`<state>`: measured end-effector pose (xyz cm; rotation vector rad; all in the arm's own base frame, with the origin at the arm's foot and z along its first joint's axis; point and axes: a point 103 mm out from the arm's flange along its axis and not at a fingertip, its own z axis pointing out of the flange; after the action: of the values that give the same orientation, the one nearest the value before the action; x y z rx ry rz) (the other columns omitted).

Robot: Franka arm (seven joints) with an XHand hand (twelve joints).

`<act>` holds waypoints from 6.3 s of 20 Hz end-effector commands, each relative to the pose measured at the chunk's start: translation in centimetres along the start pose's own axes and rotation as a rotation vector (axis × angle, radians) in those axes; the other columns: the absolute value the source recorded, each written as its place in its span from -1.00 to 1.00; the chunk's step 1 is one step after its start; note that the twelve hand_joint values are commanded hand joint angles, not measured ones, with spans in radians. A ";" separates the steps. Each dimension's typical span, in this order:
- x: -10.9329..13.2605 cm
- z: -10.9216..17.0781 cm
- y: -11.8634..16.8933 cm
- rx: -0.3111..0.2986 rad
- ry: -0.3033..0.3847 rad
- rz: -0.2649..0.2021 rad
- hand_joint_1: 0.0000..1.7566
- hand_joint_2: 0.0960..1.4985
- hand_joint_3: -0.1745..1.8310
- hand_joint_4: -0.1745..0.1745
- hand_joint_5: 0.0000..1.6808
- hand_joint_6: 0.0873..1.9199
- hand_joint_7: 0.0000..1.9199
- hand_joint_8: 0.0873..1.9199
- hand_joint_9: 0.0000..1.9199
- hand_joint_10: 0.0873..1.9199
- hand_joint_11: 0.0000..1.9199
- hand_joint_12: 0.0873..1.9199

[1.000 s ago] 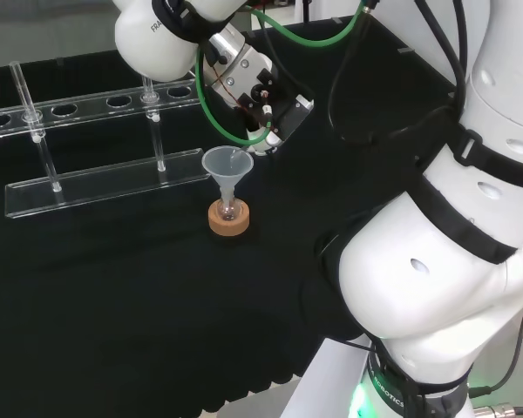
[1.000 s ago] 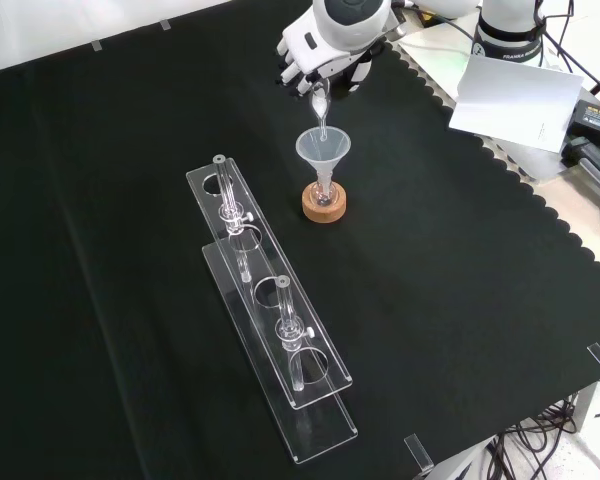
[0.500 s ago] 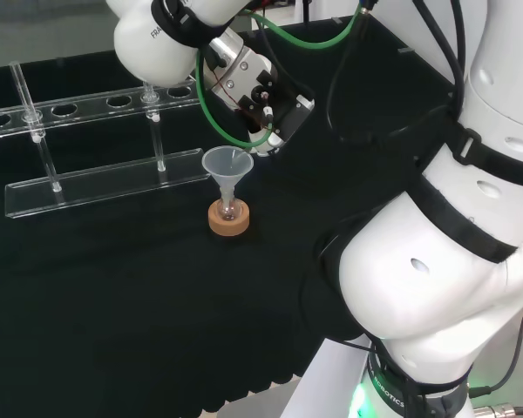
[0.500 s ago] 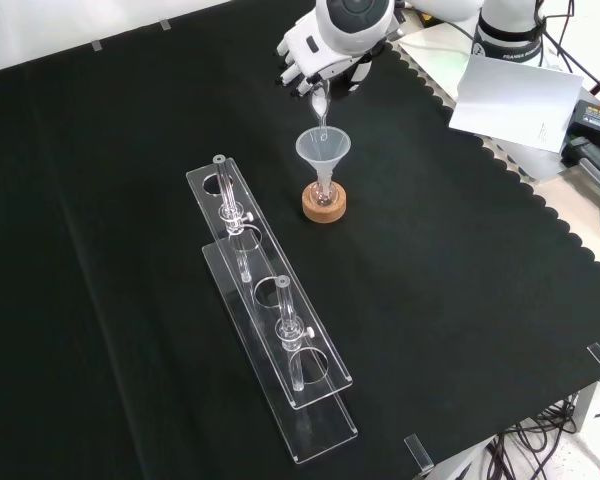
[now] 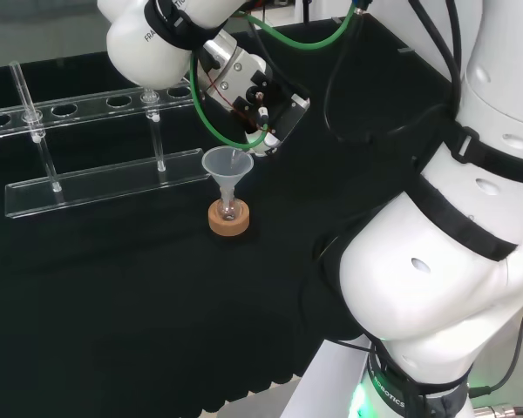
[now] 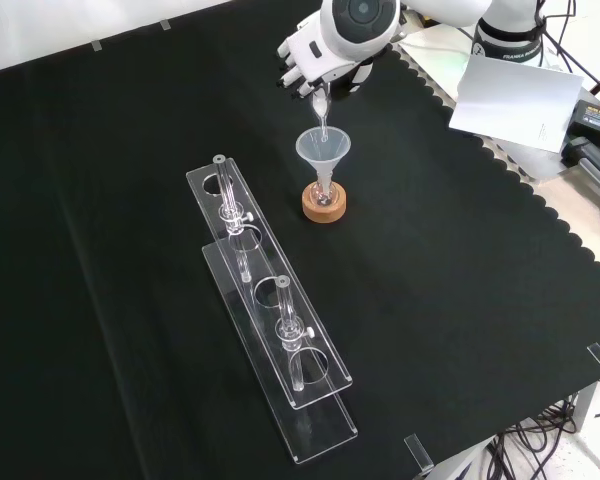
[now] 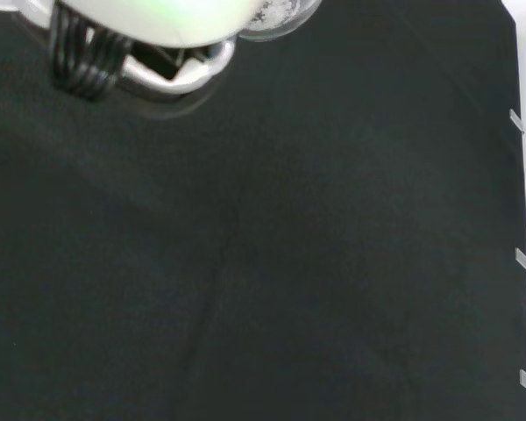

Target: Pour all the NaCl from the weighing funnel into the round-bottom flask.

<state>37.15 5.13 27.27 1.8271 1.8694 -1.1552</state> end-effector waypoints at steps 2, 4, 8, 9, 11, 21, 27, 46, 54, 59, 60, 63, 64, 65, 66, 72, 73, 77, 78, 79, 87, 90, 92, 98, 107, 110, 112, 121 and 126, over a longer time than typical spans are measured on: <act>0.1 -0.3 0.2 0.011 -0.026 0.004 0.32 -0.24 -0.26 1.00 0.87 -1.00 -0.15 -0.41 0.28 -0.95 0.13 -0.15; 0.3 -0.5 0.1 0.014 -0.032 0.006 0.32 -0.24 -0.26 1.00 0.87 -1.00 -0.15 -0.41 0.28 -0.95 0.13 -0.15; 0.3 -0.5 0.2 0.020 -0.040 0.005 0.32 -0.23 -0.26 1.00 0.87 -1.00 -0.16 -0.40 0.28 -0.95 0.13 -0.15; 0.3 -0.5 0.2 0.021 -0.043 0.006 0.32 -0.23 -0.26 1.00 0.87 -1.00 -0.16 -0.40 0.28 -0.95 0.13 -0.15; 0.2 -0.3 0.2 0.017 -0.045 0.005 0.32 -0.23 -0.26 1.00 0.87 -1.00 -0.16 -0.40 0.28 -0.95 0.13 -0.15; 0.3 -0.1 0.4 0.015 -0.052 -0.002 0.32 -0.23 -0.26 1.00 0.87 -1.00 -0.16 -0.40 0.28 -0.96 0.13 -0.15; 0.4 -0.1 0.5 0.019 -0.054 -0.005 0.32 -0.23 -0.26 1.00 0.87 -1.00 -0.16 -0.40 0.28 -0.96 0.13 -0.15; 0.5 -1.1 0.4 -0.016 -0.094 -0.003 0.32 -0.23 -0.27 1.00 0.87 -1.00 -0.17 -0.39 0.27 -0.96 0.13 -0.16; 1.2 -1.7 0.5 -0.016 -0.137 -0.010 0.32 -0.23 -0.27 1.00 0.88 -1.00 -0.18 -0.39 0.27 -0.97 0.13 -0.16; 1.4 -2.1 0.5 -0.018 -0.171 -0.014 0.32 -0.23 -0.27 1.00 0.88 -1.00 -0.18 -0.39 0.27 -0.97 0.13 -0.16; 1.5 -2.2 0.5 -0.017 -0.177 -0.014 0.32 -0.23 -0.27 1.00 0.88 -1.00 -0.18 -0.39 0.27 -0.97 0.13 -0.16; 1.6 -2.3 0.4 -0.013 -0.193 -0.011 0.32 -0.23 -0.27 1.00 0.88 -1.00 -0.18 -0.39 0.27 -0.97 0.13 -0.16; 1.7 -2.4 0.4 -0.011 -0.198 -0.010 0.32 -0.23 -0.27 1.00 0.88 -1.00 -0.18 -0.39 0.27 -0.97 0.13 -0.16; 1.7 -2.4 0.4 -0.010 -0.206 -0.010 0.32 -0.23 -0.27 1.00 0.88 -1.00 -0.18 -0.39 0.27 -0.97 0.13 -0.16; 1.7 -2.4 0.4 -0.007 -0.214 -0.010 0.32 -0.23 -0.27 1.00 0.88 -1.00 -0.18 -0.39 0.27 -0.97 0.13 -0.16; 2.0 -2.8 0.4 -0.005 -0.267 -0.012 0.32 -0.23 -0.27 1.00 0.88 -1.00 -0.19 -0.39 0.27 -0.97 0.13 -0.16; 2.0 -2.8 0.4 -0.005 -0.272 -0.013 0.32 -0.23 -0.27 1.00 0.88 -1.00 -0.19 -0.39 0.27 -0.97 0.13 -0.16; 2.0 -2.8 0.5 0.000 -0.290 -0.007 0.32 -0.23 -0.27 1.00 0.88 -1.00 -0.19 -0.39 0.27 -0.97 0.13 -0.16; 1.9 -2.8 0.5 0.000 -0.294 -0.006 0.32 -0.23 -0.27 1.00 0.88 -1.00 -0.19 -0.39 0.27 -0.97 0.13 -0.16; 2.0 -2.9 0.6 0.001 -0.300 -0.005 0.32 -0.23 -0.27 1.00 0.88 -1.00 -0.19 -0.39 0.27 -0.98 0.13 -0.16; 1.9 -3.3 0.5 0.001 -0.330 0.002 0.32 -0.23 -0.27 1.00 0.88 -1.00 -0.19 -0.39 0.26 -0.98 0.13 -0.16; 2.0 -3.4 0.5 0.001 -0.332 0.001 0.32 -0.23 -0.27 1.00 0.88 -1.00 -0.20 -0.39 0.26 -0.98 0.13 -0.16; 2.0 -3.4 0.5 0.003 -0.334 0.001 0.32 -0.23 -0.27 1.00 0.88 -1.00 -0.20 -0.39 0.26 -0.98 0.13 -0.16; 2.1 -3.3 0.5 0.001 -0.332 -0.001 0.32 -0.23 -0.27 1.00 0.88 -1.00 -0.20 -0.38 0.26 -0.98 0.13 -0.16; 1.2 -2.8 0.7 0.004 -0.227 0.013 0.32 -0.23 -0.27 1.00 0.88 -1.00 -0.20 -0.38 0.26 -0.98 0.13 -0.16; 0.7 -2.5 0.6 0.007 -0.194 0.022 0.32 -0.23 -0.27 1.00 0.88 -1.00 -0.20 -0.38 0.26 -0.98 0.13 -0.16; 0.3 -2.4 0.7 0.007 -0.159 0.027 0.32 -0.23 -0.27 1.00 0.88 -1.00 -0.20 -0.38 0.26 -0.98 0.13 -0.16; -1.8 -1.3 0.9 0.033 0.131 0.055 0.32 -0.23 -0.27 1.00 0.88 -1.00 -0.21 -0.38 0.26 -0.99 0.13 -0.16; -2.4 -0.9 1.0 0.026 0.227 0.056 0.32 -0.23 -0.27 1.00 0.88 -1.00 -0.21 -0.38 0.26 -0.99 0.13 -0.16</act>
<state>38.73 4.39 29.47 1.9746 1.8205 -1.1088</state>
